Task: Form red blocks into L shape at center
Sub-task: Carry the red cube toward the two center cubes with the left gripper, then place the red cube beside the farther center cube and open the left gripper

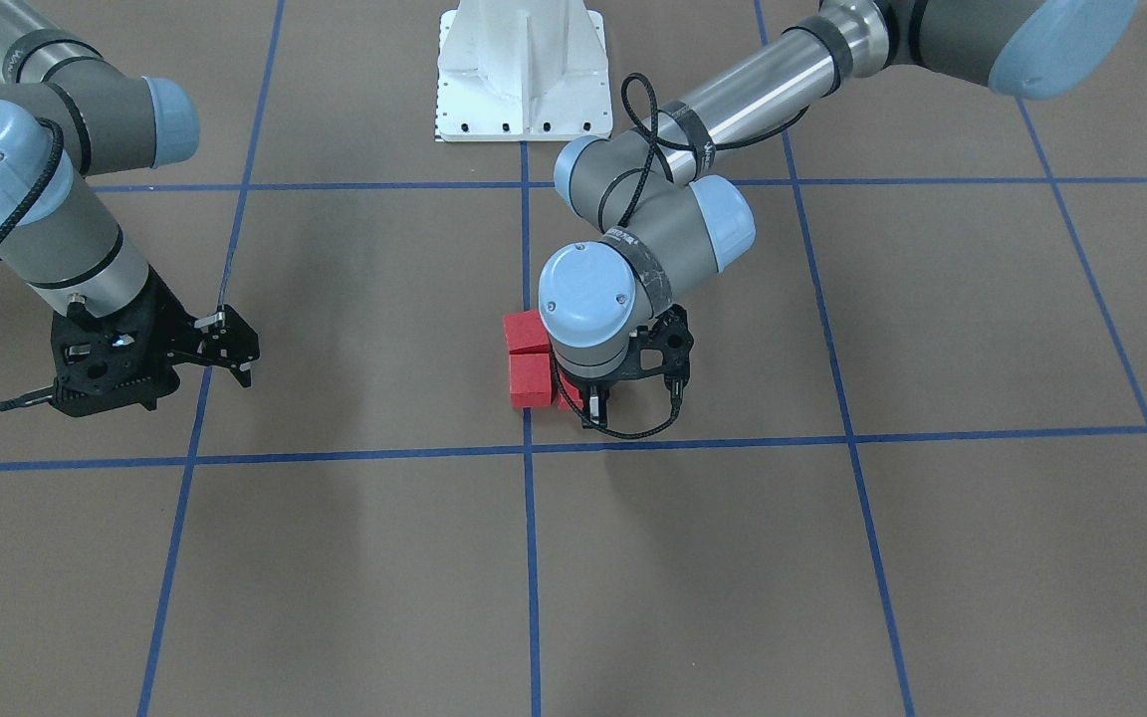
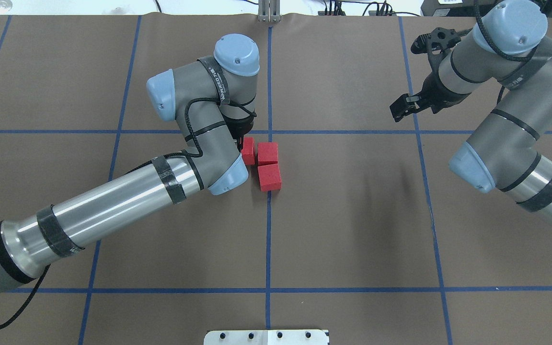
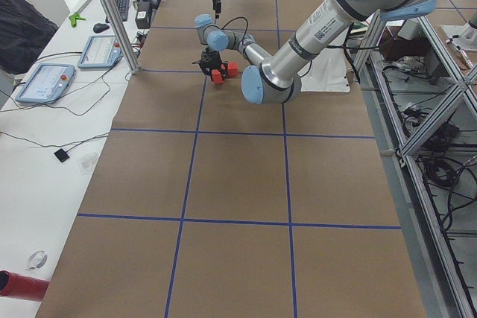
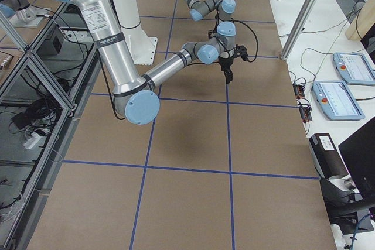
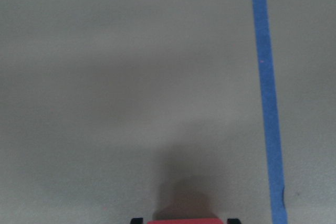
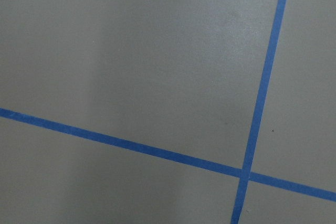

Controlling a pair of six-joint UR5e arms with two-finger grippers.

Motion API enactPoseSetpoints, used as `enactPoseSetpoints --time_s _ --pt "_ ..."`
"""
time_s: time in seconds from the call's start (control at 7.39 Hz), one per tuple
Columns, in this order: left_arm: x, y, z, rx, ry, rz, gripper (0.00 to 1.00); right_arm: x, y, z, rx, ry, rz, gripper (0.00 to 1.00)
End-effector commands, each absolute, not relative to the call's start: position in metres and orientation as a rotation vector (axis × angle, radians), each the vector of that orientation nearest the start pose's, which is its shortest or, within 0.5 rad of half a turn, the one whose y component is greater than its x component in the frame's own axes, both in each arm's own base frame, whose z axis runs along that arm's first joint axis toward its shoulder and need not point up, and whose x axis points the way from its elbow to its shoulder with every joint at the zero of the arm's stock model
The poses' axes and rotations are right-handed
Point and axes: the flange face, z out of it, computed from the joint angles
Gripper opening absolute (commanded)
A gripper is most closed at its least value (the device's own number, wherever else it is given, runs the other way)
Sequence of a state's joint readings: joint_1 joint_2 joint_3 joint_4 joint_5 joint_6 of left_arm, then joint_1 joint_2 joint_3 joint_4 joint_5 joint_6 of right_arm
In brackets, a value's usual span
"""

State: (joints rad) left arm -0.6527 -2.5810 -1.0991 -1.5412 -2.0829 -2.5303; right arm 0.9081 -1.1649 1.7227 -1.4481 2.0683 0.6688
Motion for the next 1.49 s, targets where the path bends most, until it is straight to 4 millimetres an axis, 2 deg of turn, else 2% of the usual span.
enactPoseSetpoints --time_s 0.0,0.41,0.95,1.22,1.35 --pt "0.6050 -0.5679 0.2082 -0.628 0.440 -1.422 0.00 -0.3220 -0.5520 0.3520 0.227 -0.786 -0.163 0.99" --pt "0.6085 -0.5642 0.2078 -0.635 0.435 -1.435 0.00 -0.3220 -0.5520 0.3503 0.229 -0.787 -0.163 0.99" --pt "0.6088 -0.5644 0.2079 -0.636 0.438 -1.434 0.25 -0.3232 -0.5520 0.3501 0.229 -0.788 -0.165 0.99" --pt "0.6095 -0.5633 0.2070 -0.636 0.441 -1.431 0.29 -0.3233 -0.5523 0.3492 0.231 -0.787 -0.165 0.99" --pt "0.6095 -0.5634 0.2078 -0.636 0.443 -1.429 0.38 -0.3233 -0.5523 0.3491 0.231 -0.787 -0.165 0.99"
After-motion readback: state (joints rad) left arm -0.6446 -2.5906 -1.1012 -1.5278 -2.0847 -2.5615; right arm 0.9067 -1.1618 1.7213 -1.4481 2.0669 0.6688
